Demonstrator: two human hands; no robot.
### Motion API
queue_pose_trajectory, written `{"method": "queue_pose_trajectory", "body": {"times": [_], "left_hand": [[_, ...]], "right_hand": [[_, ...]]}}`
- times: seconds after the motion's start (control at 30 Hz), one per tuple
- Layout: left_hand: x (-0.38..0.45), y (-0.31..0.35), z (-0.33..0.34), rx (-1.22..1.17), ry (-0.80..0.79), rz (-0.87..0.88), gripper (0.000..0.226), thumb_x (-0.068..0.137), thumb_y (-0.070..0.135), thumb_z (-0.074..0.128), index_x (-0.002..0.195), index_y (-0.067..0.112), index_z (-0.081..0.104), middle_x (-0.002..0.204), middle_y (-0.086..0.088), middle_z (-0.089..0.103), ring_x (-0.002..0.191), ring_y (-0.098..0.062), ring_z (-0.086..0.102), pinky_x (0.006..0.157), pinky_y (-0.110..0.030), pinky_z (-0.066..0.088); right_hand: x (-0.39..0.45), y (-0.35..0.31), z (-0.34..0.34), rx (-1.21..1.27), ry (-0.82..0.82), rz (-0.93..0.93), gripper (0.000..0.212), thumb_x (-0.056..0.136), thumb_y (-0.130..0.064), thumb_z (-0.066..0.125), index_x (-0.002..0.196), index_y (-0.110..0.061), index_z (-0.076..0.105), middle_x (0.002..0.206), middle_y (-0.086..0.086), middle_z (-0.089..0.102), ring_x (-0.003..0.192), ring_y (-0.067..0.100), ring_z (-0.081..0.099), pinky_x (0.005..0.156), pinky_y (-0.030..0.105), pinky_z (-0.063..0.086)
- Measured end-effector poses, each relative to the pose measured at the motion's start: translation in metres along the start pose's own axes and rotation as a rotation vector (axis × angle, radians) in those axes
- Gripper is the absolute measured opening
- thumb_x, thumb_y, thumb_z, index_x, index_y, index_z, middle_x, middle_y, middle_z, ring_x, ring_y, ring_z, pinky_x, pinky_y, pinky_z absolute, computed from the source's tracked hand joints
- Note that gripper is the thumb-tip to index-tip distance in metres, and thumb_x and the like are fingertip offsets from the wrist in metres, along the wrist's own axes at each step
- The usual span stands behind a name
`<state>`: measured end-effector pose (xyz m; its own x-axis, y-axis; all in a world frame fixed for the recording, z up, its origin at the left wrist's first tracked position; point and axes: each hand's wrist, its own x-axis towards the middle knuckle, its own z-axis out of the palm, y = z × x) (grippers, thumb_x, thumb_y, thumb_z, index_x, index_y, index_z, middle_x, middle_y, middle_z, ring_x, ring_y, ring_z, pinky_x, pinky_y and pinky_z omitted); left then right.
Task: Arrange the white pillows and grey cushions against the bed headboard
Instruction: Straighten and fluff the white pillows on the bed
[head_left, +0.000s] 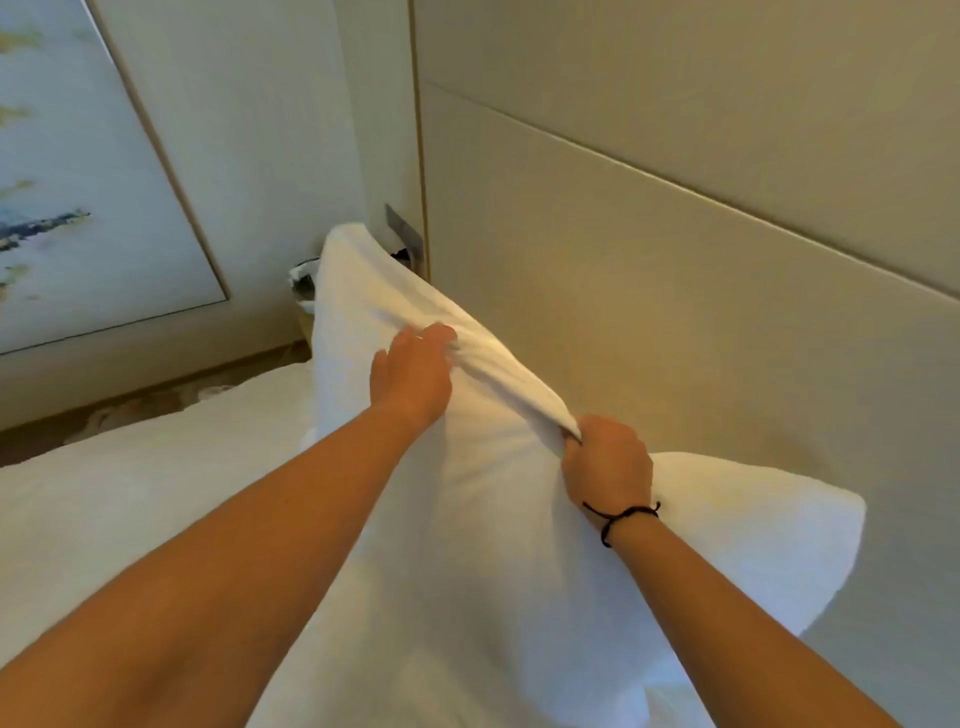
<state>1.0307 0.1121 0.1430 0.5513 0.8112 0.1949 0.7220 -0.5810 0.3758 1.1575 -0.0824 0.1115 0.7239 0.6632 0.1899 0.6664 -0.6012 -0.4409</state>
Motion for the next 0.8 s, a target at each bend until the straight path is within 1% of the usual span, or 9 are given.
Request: {"method": "queue_pose_trajectory", "body": {"times": [0.07,0.1,0.2,0.3,0.5,0.57,0.63,0.73,0.8], "left_hand": [[-0.006,0.035,0.053,-0.057,-0.205,0.019,0.055,0.098,0.028,0.051,0.147,0.038,0.027,0.160,0.003,0.024,0.146,-0.025,0.021,0.110,-0.050,0.031],[-0.016,0.046,0.079,-0.073,-0.316,0.041,0.065,0.097,0.030,0.054,0.150,0.038,0.018,0.163,0.005,0.013,0.147,-0.027,0.019,0.111,-0.050,0.031],[-0.050,0.051,0.147,-0.137,-0.598,0.066,0.079,0.094,0.039,0.057,0.154,0.036,0.006,0.165,0.003,-0.005,0.147,-0.028,0.023,0.114,-0.047,0.030],[-0.068,0.039,0.190,-0.146,-0.717,0.035,0.082,0.093,0.048,0.054,0.154,0.034,0.001,0.164,0.003,-0.011,0.148,-0.026,0.021,0.116,-0.045,0.027],[-0.054,0.038,0.205,-0.213,-0.673,0.037,0.075,0.093,0.058,0.047,0.153,0.039,0.006,0.165,0.006,0.001,0.148,-0.024,0.020,0.115,-0.044,0.028],[-0.055,0.036,0.201,-0.202,-0.649,0.047,0.073,0.094,0.058,0.046,0.153,0.039,0.007,0.164,0.008,0.005,0.149,-0.020,0.017,0.116,-0.043,0.027],[-0.063,0.028,0.191,-0.236,-0.621,0.030,0.069,0.095,0.054,0.047,0.153,0.036,0.015,0.162,0.009,0.018,0.146,-0.018,0.024,0.116,-0.040,0.029],[-0.092,-0.010,0.165,-0.390,-0.599,-0.135,0.051,0.092,0.052,0.053,0.140,0.039,0.041,0.140,0.008,0.052,0.118,-0.013,0.056,0.100,-0.031,0.045],[-0.125,-0.049,0.140,-0.391,-0.565,-0.238,0.034,0.091,0.049,0.056,0.123,0.040,0.056,0.119,0.012,0.063,0.094,-0.005,0.062,0.088,-0.027,0.052]], "right_hand": [[0.032,0.046,0.007,-0.096,-0.057,0.190,0.018,0.092,-0.015,0.048,0.095,-0.012,0.065,0.093,0.010,0.065,0.080,0.032,0.060,0.059,0.033,0.039],[0.042,0.069,0.013,-0.152,-0.107,0.242,0.019,0.093,-0.014,0.047,0.101,-0.013,0.064,0.098,0.009,0.066,0.087,0.032,0.063,0.064,0.034,0.045],[0.045,0.117,0.039,-0.273,-0.236,0.172,0.028,0.099,-0.034,0.039,0.115,-0.019,0.056,0.108,0.007,0.064,0.099,0.030,0.061,0.081,0.038,0.049],[0.036,0.134,0.056,-0.305,-0.201,0.081,0.039,0.097,-0.048,0.034,0.121,-0.023,0.054,0.104,0.004,0.065,0.095,0.029,0.062,0.083,0.039,0.046],[0.036,0.122,0.052,-0.261,-0.121,-0.026,0.055,0.092,-0.053,0.046,0.137,-0.023,0.040,0.112,0.005,0.062,0.102,0.028,0.058,0.086,0.039,0.044],[0.029,0.104,0.055,-0.228,-0.112,-0.117,0.057,0.089,-0.054,0.053,0.136,-0.022,0.041,0.120,0.006,0.059,0.107,0.028,0.056,0.090,0.039,0.045],[0.017,0.081,0.060,-0.162,-0.105,-0.194,0.060,0.086,-0.050,0.061,0.137,-0.022,0.045,0.131,0.008,0.055,0.118,0.029,0.052,0.098,0.042,0.044],[-0.007,0.046,0.082,-0.059,-0.165,-0.290,0.052,0.087,-0.044,0.064,0.133,-0.023,0.052,0.136,0.007,0.054,0.123,0.027,0.052,0.102,0.041,0.043],[-0.027,0.022,0.104,0.044,-0.373,-0.295,0.046,0.090,-0.047,0.058,0.131,-0.025,0.053,0.134,0.000,0.054,0.115,0.020,0.056,0.098,0.033,0.044]]}}
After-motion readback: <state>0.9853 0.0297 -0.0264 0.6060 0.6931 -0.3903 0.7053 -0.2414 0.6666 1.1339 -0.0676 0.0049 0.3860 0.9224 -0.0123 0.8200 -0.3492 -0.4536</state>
